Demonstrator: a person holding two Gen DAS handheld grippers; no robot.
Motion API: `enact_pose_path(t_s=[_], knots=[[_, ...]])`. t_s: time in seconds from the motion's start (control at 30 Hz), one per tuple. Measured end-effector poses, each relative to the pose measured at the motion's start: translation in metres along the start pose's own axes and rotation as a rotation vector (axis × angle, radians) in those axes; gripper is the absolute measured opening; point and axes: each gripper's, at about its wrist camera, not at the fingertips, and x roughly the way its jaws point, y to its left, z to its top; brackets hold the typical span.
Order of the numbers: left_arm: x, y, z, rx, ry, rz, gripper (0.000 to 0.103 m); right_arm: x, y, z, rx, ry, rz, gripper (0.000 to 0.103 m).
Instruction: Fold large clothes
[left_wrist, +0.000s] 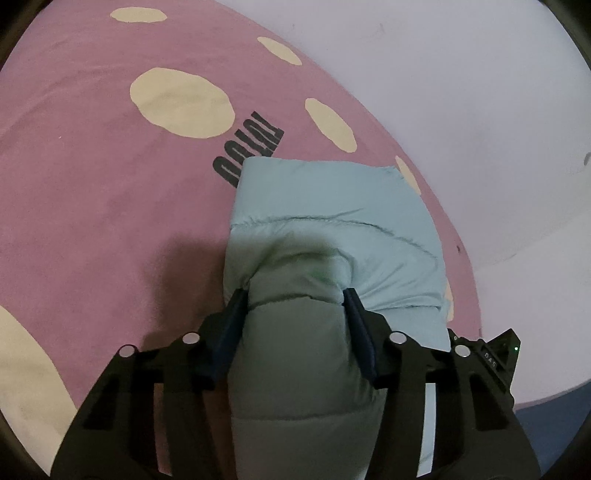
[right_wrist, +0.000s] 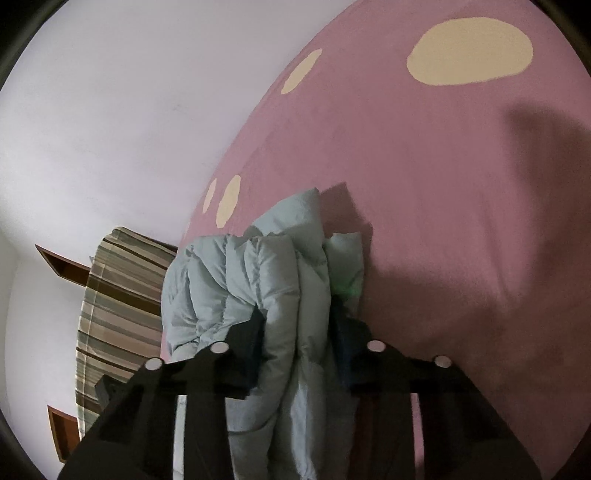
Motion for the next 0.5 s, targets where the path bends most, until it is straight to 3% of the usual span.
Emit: enact_pose_path(t_s=[0.23, 0.5], knots=[[0.002, 0.001, 0.0, 0.013, -0.015, 0.0, 0.052, 0.0, 0.002, -0.003, -0.021, -0.003, 0.006, 0.03], [-0.009, -0.006, -0.003, 0.051, -0.029, 0.028, 0.057, -0.013, 0.004, -0.007, -0.025, -0.023, -0.004, 0.04]])
